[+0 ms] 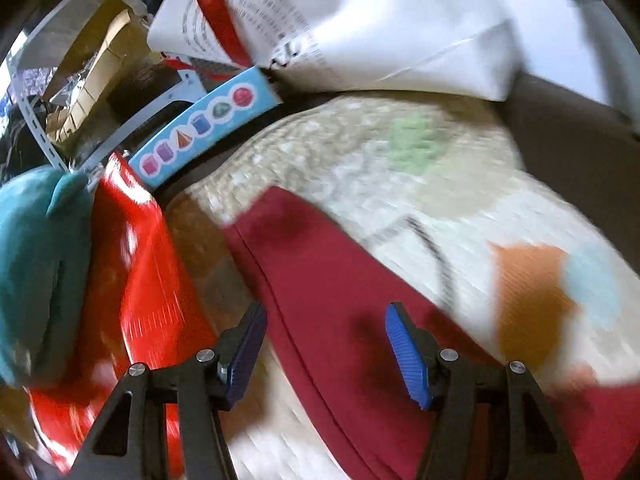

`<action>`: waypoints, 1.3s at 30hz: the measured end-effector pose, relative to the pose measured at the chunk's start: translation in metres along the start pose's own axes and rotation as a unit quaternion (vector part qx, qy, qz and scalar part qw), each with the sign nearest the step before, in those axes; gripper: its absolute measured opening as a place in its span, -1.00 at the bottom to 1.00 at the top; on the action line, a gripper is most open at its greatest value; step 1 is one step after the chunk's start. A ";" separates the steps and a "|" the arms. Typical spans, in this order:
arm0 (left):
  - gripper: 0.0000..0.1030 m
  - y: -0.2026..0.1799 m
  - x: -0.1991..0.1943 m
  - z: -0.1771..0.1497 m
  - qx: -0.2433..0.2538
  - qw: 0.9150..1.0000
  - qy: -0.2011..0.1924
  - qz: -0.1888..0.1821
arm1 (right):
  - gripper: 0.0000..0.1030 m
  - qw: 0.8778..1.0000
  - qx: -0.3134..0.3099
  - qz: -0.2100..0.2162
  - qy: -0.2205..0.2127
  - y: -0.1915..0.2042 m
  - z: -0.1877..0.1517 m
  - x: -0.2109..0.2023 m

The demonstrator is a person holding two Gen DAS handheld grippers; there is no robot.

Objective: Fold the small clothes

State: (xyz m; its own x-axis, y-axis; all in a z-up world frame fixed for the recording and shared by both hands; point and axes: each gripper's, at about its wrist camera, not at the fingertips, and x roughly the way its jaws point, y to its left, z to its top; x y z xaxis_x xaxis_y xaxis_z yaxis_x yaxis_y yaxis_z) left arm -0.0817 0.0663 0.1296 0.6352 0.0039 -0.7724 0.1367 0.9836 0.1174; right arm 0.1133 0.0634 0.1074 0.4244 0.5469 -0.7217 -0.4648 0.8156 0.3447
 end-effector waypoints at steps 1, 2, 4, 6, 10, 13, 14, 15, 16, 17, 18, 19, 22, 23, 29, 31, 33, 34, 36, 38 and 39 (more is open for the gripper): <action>0.95 0.000 -0.001 0.000 0.003 1.000 -0.005 0.007 | 0.17 1.000 0.002 0.014 0.011 0.004 0.009 0.012; 0.95 0.001 0.000 0.001 0.005 1.000 -0.006 0.011 | 0.17 1.000 0.007 0.021 0.016 0.009 0.021 0.027; 0.95 0.002 0.002 0.001 0.005 1.000 -0.003 0.009 | 0.17 0.999 0.016 0.029 0.016 0.013 0.037 0.045; 0.95 0.002 0.004 0.003 0.000 1.000 -0.001 0.003 | 0.17 0.999 0.026 0.020 0.026 0.017 0.048 0.070; 0.95 0.003 0.004 0.005 -0.003 1.000 -0.002 -0.003 | 0.11 0.997 0.067 0.044 0.020 0.019 0.045 0.102; 0.95 0.005 0.006 0.007 -0.010 1.000 -0.001 -0.002 | -0.84 0.998 0.043 0.043 0.009 0.021 0.041 0.086; 0.95 0.006 0.006 0.008 -0.013 1.000 -0.002 -0.004 | -0.84 0.999 0.035 0.034 0.001 0.018 0.037 0.072; 0.95 0.007 0.006 0.008 -0.016 1.000 -0.004 -0.006 | -0.84 0.999 0.030 0.035 -0.008 0.016 0.033 0.056; 0.95 0.006 0.005 0.009 -0.018 1.000 -0.006 -0.007 | -0.84 0.999 0.027 0.042 -0.020 0.012 0.028 0.033; 0.95 0.005 0.004 0.010 -0.021 1.000 -0.009 -0.007 | -0.84 0.998 0.022 0.042 -0.032 0.009 0.023 0.014; 0.95 0.004 0.003 0.011 -0.024 1.000 -0.011 -0.006 | -0.84 0.998 0.017 0.037 -0.047 0.003 0.015 -0.013; 0.95 0.003 0.003 0.011 -0.026 1.000 -0.013 -0.005 | -0.84 0.998 0.016 0.035 -0.054 -0.002 0.011 -0.028; 0.95 -0.001 0.004 0.012 -0.028 1.000 -0.012 -0.006 | -0.84 0.996 0.017 0.015 -0.086 -0.025 -0.012 -0.108; 0.95 -0.003 0.004 0.013 -0.033 0.999 -0.011 -0.010 | -0.84 0.994 0.013 -0.003 -0.107 -0.034 -0.025 -0.137; 0.95 -0.023 0.011 0.017 -0.053 0.998 -0.009 -0.017 | -0.84 0.980 0.050 -0.118 -0.150 -0.106 -0.117 -0.267; 0.95 -0.034 0.012 0.018 -0.048 0.999 -0.012 -0.016 | -0.84 0.973 0.096 -0.149 -0.149 -0.139 -0.150 -0.292; 0.95 -0.047 0.014 0.021 -0.039 0.999 -0.018 -0.015 | -0.84 0.966 0.125 -0.170 -0.146 -0.160 -0.177 -0.303; 0.95 -0.054 0.016 0.023 -0.038 0.999 -0.021 -0.013 | -0.84 0.963 0.142 -0.180 -0.142 -0.172 -0.192 -0.307; 0.95 -0.065 0.022 0.026 -0.041 0.999 -0.021 -0.016 | -0.84 0.956 0.181 -0.197 -0.121 -0.198 -0.230 -0.310; 0.95 -0.074 0.029 0.028 -0.046 0.999 -0.018 -0.020 | -0.84 0.954 0.211 -0.187 -0.104 -0.213 -0.257 -0.297; 0.95 -0.080 0.034 0.028 -0.047 0.998 -0.013 -0.026 | -0.84 0.952 0.213 -0.200 -0.094 -0.215 -0.267 -0.290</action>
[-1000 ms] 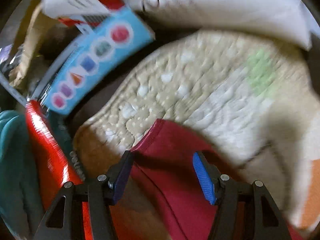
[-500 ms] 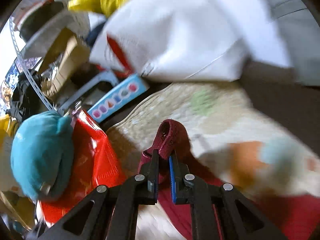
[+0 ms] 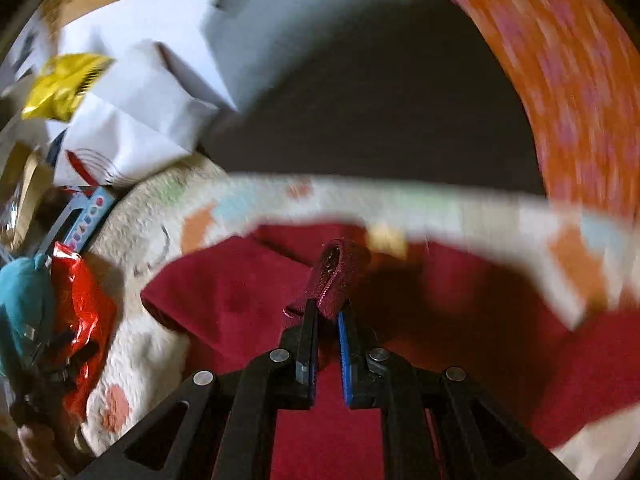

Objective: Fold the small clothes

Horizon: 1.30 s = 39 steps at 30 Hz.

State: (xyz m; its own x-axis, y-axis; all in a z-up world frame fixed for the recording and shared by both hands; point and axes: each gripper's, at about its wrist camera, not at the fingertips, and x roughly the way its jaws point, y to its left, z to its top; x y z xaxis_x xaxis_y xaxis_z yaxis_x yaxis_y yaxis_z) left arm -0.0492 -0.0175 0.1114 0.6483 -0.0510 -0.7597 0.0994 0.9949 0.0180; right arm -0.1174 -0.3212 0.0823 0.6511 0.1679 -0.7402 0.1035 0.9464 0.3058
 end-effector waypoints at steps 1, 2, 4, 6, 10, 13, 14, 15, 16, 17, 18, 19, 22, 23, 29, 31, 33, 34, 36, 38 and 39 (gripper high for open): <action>0.95 -0.004 0.003 0.000 0.003 1.000 0.004 -0.003 | -0.84 0.999 -0.012 -0.040 0.002 -0.003 -0.010 0.007; 0.95 -0.010 0.007 -0.001 0.007 1.000 0.006 -0.004 | -0.84 0.998 -0.012 -0.058 -0.002 -0.007 -0.014 0.008; 0.95 -0.017 0.010 -0.002 0.018 1.000 0.004 0.004 | -0.85 0.999 0.014 -0.050 -0.016 -0.019 -0.015 0.002; 0.95 -0.022 0.012 -0.004 0.028 1.000 0.001 0.009 | -0.84 0.997 0.019 -0.062 -0.033 -0.029 -0.014 -0.008; 0.95 -0.022 0.019 -0.005 0.026 0.999 0.012 0.017 | -0.85 0.994 0.016 -0.080 -0.066 -0.040 -0.011 -0.028; 0.95 -0.024 0.024 -0.005 0.025 0.999 0.015 0.018 | -0.85 0.993 0.033 -0.110 -0.042 -0.059 -0.019 -0.017; 0.95 -0.026 0.025 -0.006 0.029 0.999 0.015 0.021 | -0.85 0.989 0.044 -0.138 -0.023 -0.069 -0.023 -0.007; 0.95 -0.028 0.026 -0.006 0.032 0.999 0.014 0.023 | -0.85 0.986 0.050 -0.155 -0.013 -0.076 -0.026 -0.003; 0.95 -0.029 0.027 -0.007 0.037 0.999 0.015 0.028 | -0.85 0.984 0.055 -0.168 -0.007 -0.083 -0.029 -0.001; 0.95 -0.030 0.028 -0.007 0.039 0.999 0.016 0.031 | -0.84 0.982 0.060 -0.180 0.003 -0.087 -0.030 -0.001; 0.95 -0.030 0.030 -0.007 0.037 0.999 0.018 0.033 | -0.83 0.980 0.061 -0.191 0.007 -0.089 -0.031 -0.004; 0.95 -0.030 0.032 -0.007 0.034 0.999 0.019 0.031 | -0.76 0.977 0.064 -0.203 0.000 -0.087 -0.030 -0.012; 0.95 -0.032 0.037 -0.005 0.029 0.999 0.025 0.023 | -0.37 0.982 0.059 -0.176 -0.044 -0.062 -0.021 -0.038; 0.95 -0.035 0.039 -0.005 0.029 0.999 0.029 0.017 | -0.20 0.985 0.053 -0.158 -0.052 -0.050 -0.016 -0.041; 0.95 -0.049 0.043 -0.007 0.062 0.997 0.034 0.020 | -0.18 0.995 -0.103 0.004 -0.007 0.066 0.013 0.023; 0.95 -0.045 0.040 -0.007 0.059 0.998 0.028 0.022 | -0.18 0.987 -0.158 -0.002 0.015 0.090 0.019 0.057; 0.95 -0.040 0.039 -0.005 0.053 0.998 0.024 0.028 | -0.18 0.982 -0.185 -0.007 0.033 0.103 0.022 0.078; 0.95 -0.036 0.040 -0.004 0.049 0.998 0.026 0.029 | -0.18 0.980 -0.196 -0.007 0.045 0.108 0.023 0.089; 0.95 -0.031 0.042 -0.003 0.038 0.998 0.032 0.026 | -0.18 0.973 -0.213 -0.007 0.085 0.106 0.024 0.111; 0.95 -0.028 0.042 0.000 0.027 0.999 0.033 0.019 | -0.83 0.972 -0.218 -0.001 0.088 0.100 0.029 0.117; 0.95 -0.029 0.041 0.001 0.026 0.999 0.033 0.019 | -0.96 0.971 -0.224 0.004 0.089 0.099 0.027 0.114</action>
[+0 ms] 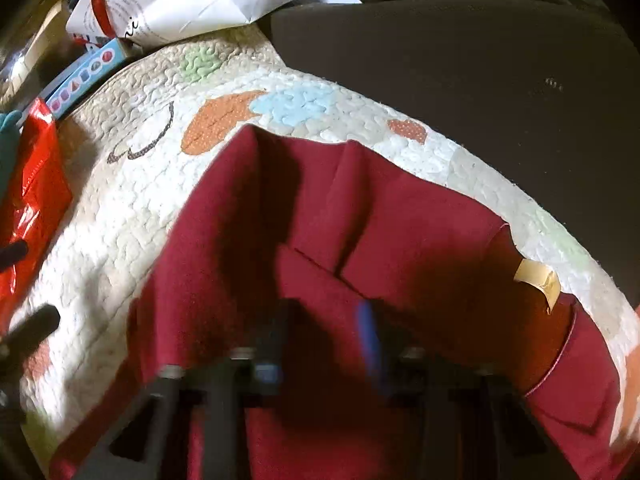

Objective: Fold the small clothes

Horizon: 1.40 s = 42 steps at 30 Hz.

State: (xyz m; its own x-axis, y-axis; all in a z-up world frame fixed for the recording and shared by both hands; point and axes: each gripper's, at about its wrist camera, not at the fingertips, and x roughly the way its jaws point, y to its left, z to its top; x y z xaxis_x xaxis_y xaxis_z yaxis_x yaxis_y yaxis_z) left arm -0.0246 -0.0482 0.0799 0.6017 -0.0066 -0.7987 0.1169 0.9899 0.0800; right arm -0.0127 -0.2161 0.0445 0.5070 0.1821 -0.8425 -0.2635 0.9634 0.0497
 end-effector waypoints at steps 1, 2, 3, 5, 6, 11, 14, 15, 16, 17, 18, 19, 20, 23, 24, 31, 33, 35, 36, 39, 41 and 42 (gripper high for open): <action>0.95 -0.001 -0.001 0.000 0.000 1.000 -0.001 -0.001 | -0.96 1.000 -0.011 -0.001 -0.007 0.000 -0.001 -0.007; 0.95 -0.002 -0.001 0.000 0.001 1.000 -0.001 -0.002 | -0.96 1.000 -0.017 -0.008 -0.018 -0.002 -0.002 -0.014; 0.95 -0.003 -0.002 0.001 0.002 1.000 -0.003 -0.002 | -0.96 0.999 -0.009 -0.021 -0.031 -0.007 -0.003 -0.022; 0.95 -0.004 -0.001 0.000 0.003 1.000 -0.002 -0.002 | -0.96 0.997 0.031 -0.048 -0.044 -0.022 -0.003 -0.028; 0.95 -0.005 -0.001 0.000 0.003 1.000 -0.002 -0.002 | -0.96 0.996 0.061 -0.059 -0.041 -0.031 -0.005 -0.024; 0.95 -0.011 0.003 -0.003 0.017 1.000 0.004 0.008 | -0.95 0.993 0.071 -0.079 -0.049 -0.024 -0.010 -0.015; 0.95 -0.009 0.005 -0.003 0.011 1.000 0.007 0.007 | -0.52 0.992 0.093 -0.056 -0.063 -0.033 -0.026 -0.048; 0.95 -0.008 0.004 -0.003 0.008 1.000 0.007 0.004 | -0.37 0.989 0.115 -0.059 -0.078 -0.042 -0.037 -0.064; 0.95 -0.008 0.004 -0.003 0.006 1.000 0.006 0.001 | -0.20 0.984 0.137 -0.071 -0.086 -0.052 -0.049 -0.079; 0.95 -0.008 0.002 -0.003 0.007 1.000 0.004 0.000 | -0.17 0.978 0.162 -0.095 -0.088 -0.066 -0.065 -0.095; 0.95 -0.009 0.001 -0.003 0.007 1.000 0.001 0.000 | -0.16 0.970 0.181 -0.138 -0.083 -0.082 -0.082 -0.110; 0.95 -0.009 0.000 -0.004 0.008 1.000 0.000 0.000 | -0.16 0.964 0.188 -0.169 -0.079 -0.090 -0.091 -0.117; 0.95 -0.010 -0.001 -0.004 0.008 1.000 -0.001 -0.001 | -0.14 0.954 0.199 -0.213 -0.073 -0.103 -0.104 -0.127; 0.95 -0.012 -0.001 -0.004 0.005 1.000 -0.003 -0.003 | -0.09 0.936 0.241 -0.251 -0.040 -0.134 -0.128 -0.128; 0.95 -0.014 -0.001 -0.004 0.003 1.000 -0.004 -0.005 | -0.09 0.935 0.255 -0.245 -0.028 -0.142 -0.132 -0.123; 0.95 -0.026 -0.001 -0.005 0.003 0.999 -0.034 -0.030 | -0.88 0.938 0.256 -0.213 -0.097 -0.147 -0.140 -0.147; 0.95 -0.030 0.002 -0.004 0.000 0.999 -0.037 -0.038 | -0.88 0.933 0.259 -0.235 -0.087 -0.154 -0.143 -0.145; 0.95 -0.037 0.005 -0.003 0.001 0.998 -0.043 -0.046 | -0.88 0.930 0.281 -0.225 -0.069 -0.164 -0.150 -0.135; 0.95 -0.043 0.007 -0.002 0.005 0.998 -0.051 -0.048 | -0.88 0.931 0.287 -0.218 -0.055 -0.168 -0.153 -0.129; 0.95 -0.057 0.012 -0.001 0.033 0.997 -0.054 -0.040 | -0.78 0.932 0.298 -0.204 -0.046 -0.166 -0.162 -0.138; 0.95 -0.064 0.013 -0.001 0.045 0.997 -0.047 -0.048 | -0.77 0.928 0.286 -0.225 -0.080 -0.154 -0.162 -0.162; 0.95 -0.065 0.011 -0.001 0.045 0.996 -0.052 -0.054 | -0.77 0.927 0.282 -0.229 -0.095 -0.152 -0.161 -0.167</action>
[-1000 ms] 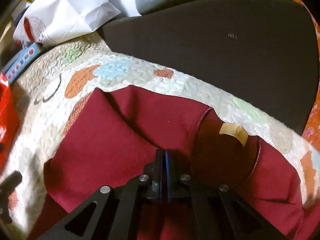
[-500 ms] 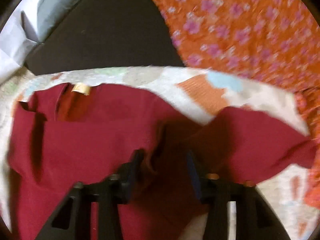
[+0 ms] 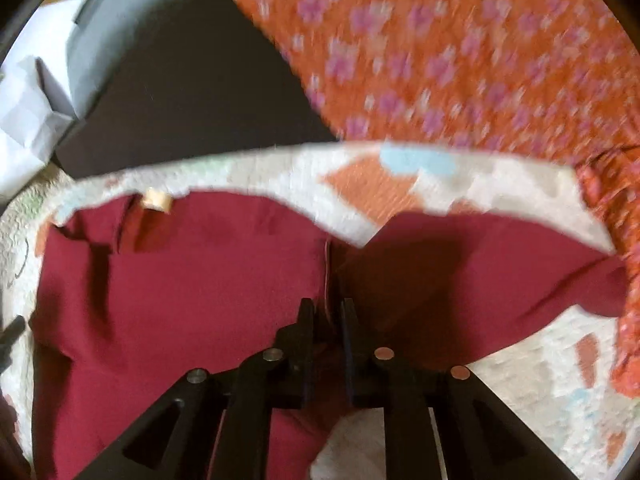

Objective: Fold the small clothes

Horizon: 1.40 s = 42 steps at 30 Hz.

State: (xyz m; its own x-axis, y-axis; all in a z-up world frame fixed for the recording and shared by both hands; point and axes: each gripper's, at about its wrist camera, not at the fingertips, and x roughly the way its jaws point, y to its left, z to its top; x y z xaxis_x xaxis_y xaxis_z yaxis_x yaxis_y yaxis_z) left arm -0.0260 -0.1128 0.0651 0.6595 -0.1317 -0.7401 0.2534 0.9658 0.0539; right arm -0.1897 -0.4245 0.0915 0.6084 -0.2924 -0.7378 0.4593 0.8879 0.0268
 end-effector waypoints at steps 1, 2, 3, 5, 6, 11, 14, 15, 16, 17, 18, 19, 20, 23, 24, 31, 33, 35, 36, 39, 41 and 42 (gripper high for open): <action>0.95 -0.001 -0.001 0.000 0.001 1.000 -0.005 0.001 | -0.77 1.000 0.004 0.014 -0.016 0.002 0.001 -0.006; 0.95 -0.004 0.000 0.000 0.006 1.000 -0.008 0.005 | -0.77 0.999 0.006 0.030 -0.018 0.004 0.002 -0.004; 0.95 -0.006 0.003 0.000 0.014 1.000 -0.004 0.010 | -0.77 0.999 0.008 0.042 -0.011 0.008 0.004 0.002; 0.95 -0.009 0.012 -0.003 0.025 0.999 0.012 0.018 | -0.77 0.999 0.015 0.039 0.021 0.011 0.002 0.026; 0.95 -0.010 0.020 -0.006 0.030 0.999 0.029 0.024 | -0.77 0.999 0.020 0.030 0.031 0.010 0.000 0.036; 0.95 -0.007 0.038 -0.013 0.023 0.997 0.069 0.024 | -0.78 0.997 0.043 0.043 0.056 -0.001 -0.012 0.046; 0.95 -0.004 0.036 -0.010 0.011 0.997 0.066 0.024 | -0.77 0.997 0.041 0.051 0.047 -0.001 -0.008 0.029; 0.95 -0.004 0.034 -0.009 0.009 0.998 0.062 0.024 | -0.76 0.996 0.046 0.054 0.044 -0.004 -0.006 0.024; 0.95 -0.004 0.031 -0.007 0.008 0.998 0.057 0.022 | -0.72 0.996 0.053 0.054 0.043 -0.008 -0.007 0.020; 0.95 -0.004 0.028 -0.006 0.009 0.998 0.051 0.020 | -0.65 0.996 0.062 0.050 0.045 -0.013 -0.009 0.016; 0.95 -0.004 0.027 -0.004 0.010 0.999 0.047 0.021 | -0.63 0.996 0.067 0.046 0.047 -0.018 -0.011 0.014; 0.95 -0.003 0.026 -0.004 0.009 0.999 0.043 0.024 | -0.61 0.995 0.078 0.044 0.048 -0.028 -0.017 0.008; 0.95 -0.003 0.025 -0.003 0.006 0.999 0.041 0.026 | -0.61 0.994 0.087 0.044 0.043 -0.035 -0.021 0.003; 0.95 0.004 0.019 0.000 -0.023 0.999 0.040 0.008 | -0.44 0.991 0.133 0.021 0.016 -0.078 -0.034 -0.012; 0.95 0.007 0.015 0.001 -0.033 0.999 0.039 -0.001 | -0.34 0.987 0.161 0.006 0.005 -0.101 -0.037 -0.016; 0.95 0.004 0.004 0.006 -0.037 0.999 0.022 -0.013 | -0.05 0.938 0.345 -0.034 -0.022 -0.225 -0.040 -0.005; 0.95 0.003 0.008 0.005 -0.034 0.999 0.030 -0.013 | -0.05 0.930 0.365 -0.015 -0.025 -0.240 -0.035 0.005; 0.95 0.002 0.010 0.004 -0.029 0.999 0.032 -0.010 | -0.18 0.933 0.359 0.013 -0.030 -0.248 -0.024 0.016; 0.95 0.000 0.012 0.005 -0.024 0.999 0.032 -0.008 | -0.36 0.941 0.336 -0.003 -0.030 -0.248 -0.016 0.016; 0.95 -0.001 0.013 0.005 -0.020 0.999 0.034 -0.006 | -0.87 0.945 0.318 -0.042 -0.061 -0.255 0.000 -0.006; 0.95 0.001 0.010 0.006 -0.026 0.999 0.031 -0.010 | -0.88 0.943 0.318 -0.038 -0.092 -0.260 0.011 -0.034; 0.95 0.002 0.008 0.007 -0.029 0.999 0.029 -0.013 | -0.88 0.944 0.312 -0.032 -0.103 -0.258 0.015 -0.045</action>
State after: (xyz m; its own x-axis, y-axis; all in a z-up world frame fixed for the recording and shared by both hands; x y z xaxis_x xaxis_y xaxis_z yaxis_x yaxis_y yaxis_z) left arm -0.0153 -0.1135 0.0637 0.6103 -0.1461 -0.7786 0.2278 0.9737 -0.0042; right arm -0.3261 -0.6460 0.1285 0.6493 -0.4584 -0.6069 0.7525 0.5029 0.4252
